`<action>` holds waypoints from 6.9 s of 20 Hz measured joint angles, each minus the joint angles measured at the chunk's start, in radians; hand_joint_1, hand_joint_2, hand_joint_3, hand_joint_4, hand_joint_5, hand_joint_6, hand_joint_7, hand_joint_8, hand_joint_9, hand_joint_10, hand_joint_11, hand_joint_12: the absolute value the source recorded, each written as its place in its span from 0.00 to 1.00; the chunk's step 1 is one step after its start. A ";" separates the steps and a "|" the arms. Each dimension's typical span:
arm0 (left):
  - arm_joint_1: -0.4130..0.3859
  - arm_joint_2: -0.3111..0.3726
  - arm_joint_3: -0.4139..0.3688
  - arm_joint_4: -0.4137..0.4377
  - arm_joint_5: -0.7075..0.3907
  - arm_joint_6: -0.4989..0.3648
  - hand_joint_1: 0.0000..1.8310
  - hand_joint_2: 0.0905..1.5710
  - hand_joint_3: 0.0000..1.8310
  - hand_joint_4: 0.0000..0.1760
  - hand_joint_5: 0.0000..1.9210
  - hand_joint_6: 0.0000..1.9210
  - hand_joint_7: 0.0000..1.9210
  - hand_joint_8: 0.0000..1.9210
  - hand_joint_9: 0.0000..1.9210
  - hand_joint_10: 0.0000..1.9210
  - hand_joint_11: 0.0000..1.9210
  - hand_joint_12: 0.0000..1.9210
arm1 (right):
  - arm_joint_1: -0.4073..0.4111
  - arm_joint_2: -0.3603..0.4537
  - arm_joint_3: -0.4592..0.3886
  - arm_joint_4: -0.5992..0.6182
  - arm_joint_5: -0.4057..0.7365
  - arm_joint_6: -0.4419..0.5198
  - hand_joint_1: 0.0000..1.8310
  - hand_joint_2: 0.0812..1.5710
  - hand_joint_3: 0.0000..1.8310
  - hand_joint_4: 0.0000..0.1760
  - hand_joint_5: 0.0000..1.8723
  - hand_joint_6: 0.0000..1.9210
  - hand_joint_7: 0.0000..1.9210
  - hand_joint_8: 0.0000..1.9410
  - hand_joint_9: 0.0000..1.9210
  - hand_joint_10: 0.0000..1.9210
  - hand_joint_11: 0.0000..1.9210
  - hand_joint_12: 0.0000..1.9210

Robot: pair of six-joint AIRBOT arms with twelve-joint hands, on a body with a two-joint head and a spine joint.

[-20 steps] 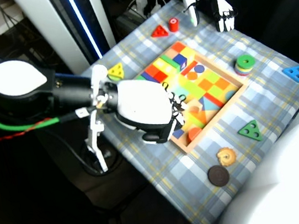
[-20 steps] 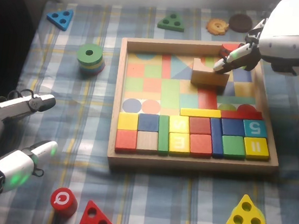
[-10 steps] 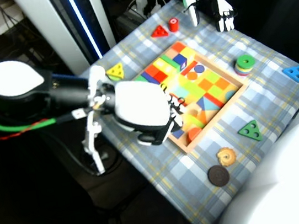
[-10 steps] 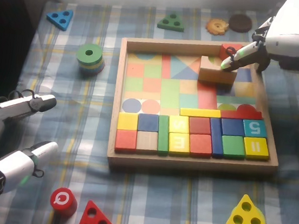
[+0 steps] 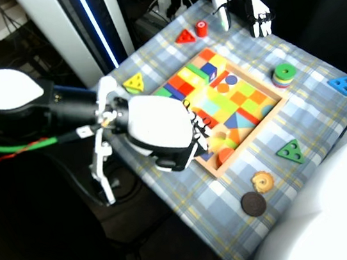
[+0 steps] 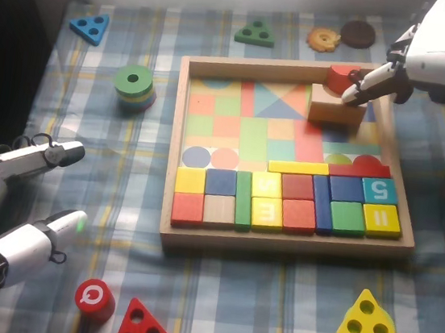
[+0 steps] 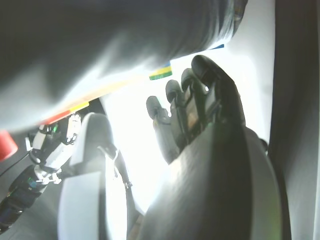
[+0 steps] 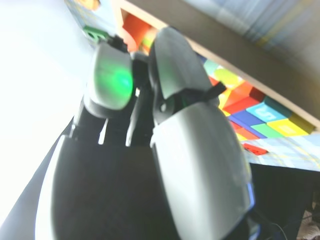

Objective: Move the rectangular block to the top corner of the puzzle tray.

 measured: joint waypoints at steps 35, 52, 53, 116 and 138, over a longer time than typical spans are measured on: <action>0.000 0.000 0.000 0.001 0.000 -0.007 0.55 0.75 0.00 0.22 0.30 0.00 0.21 0.00 0.15 0.00 0.00 0.44 | 0.002 -0.056 0.108 0.012 -0.034 0.000 0.75 0.56 0.31 0.23 0.26 0.00 0.45 0.74 0.76 1.00 0.80 1.00; 0.000 0.000 0.000 0.000 0.000 -0.008 0.53 0.75 0.00 0.28 0.31 0.00 0.21 0.00 0.15 0.00 0.00 0.37 | 0.002 -0.054 0.107 0.016 -0.047 0.003 0.90 0.69 0.06 0.00 0.27 0.00 0.66 1.00 0.77 1.00 0.81 1.00; 0.000 0.000 0.000 0.000 0.000 -0.008 0.53 0.75 0.00 0.23 0.31 0.00 0.21 0.00 0.15 0.00 0.00 0.37 | 0.002 -0.054 0.107 0.016 -0.047 0.003 0.91 0.70 0.05 0.00 0.27 0.00 0.66 1.00 0.77 1.00 0.81 1.00; 0.001 0.000 0.000 -0.001 0.000 -0.023 0.54 0.75 0.00 0.30 0.31 0.00 0.22 0.00 0.16 0.00 0.00 0.45 | -0.031 -0.006 -0.010 0.158 -0.056 -0.091 0.88 0.74 0.00 0.33 0.27 0.01 0.57 1.00 0.73 1.00 0.77 1.00; 0.003 0.000 0.001 -0.002 0.000 -0.031 0.54 0.75 0.00 0.20 0.31 0.00 0.23 0.00 0.17 0.00 0.00 0.44 | -0.031 -0.055 0.013 0.087 -0.077 -0.112 0.87 0.73 0.00 0.22 0.25 0.00 0.63 1.00 0.79 1.00 0.80 1.00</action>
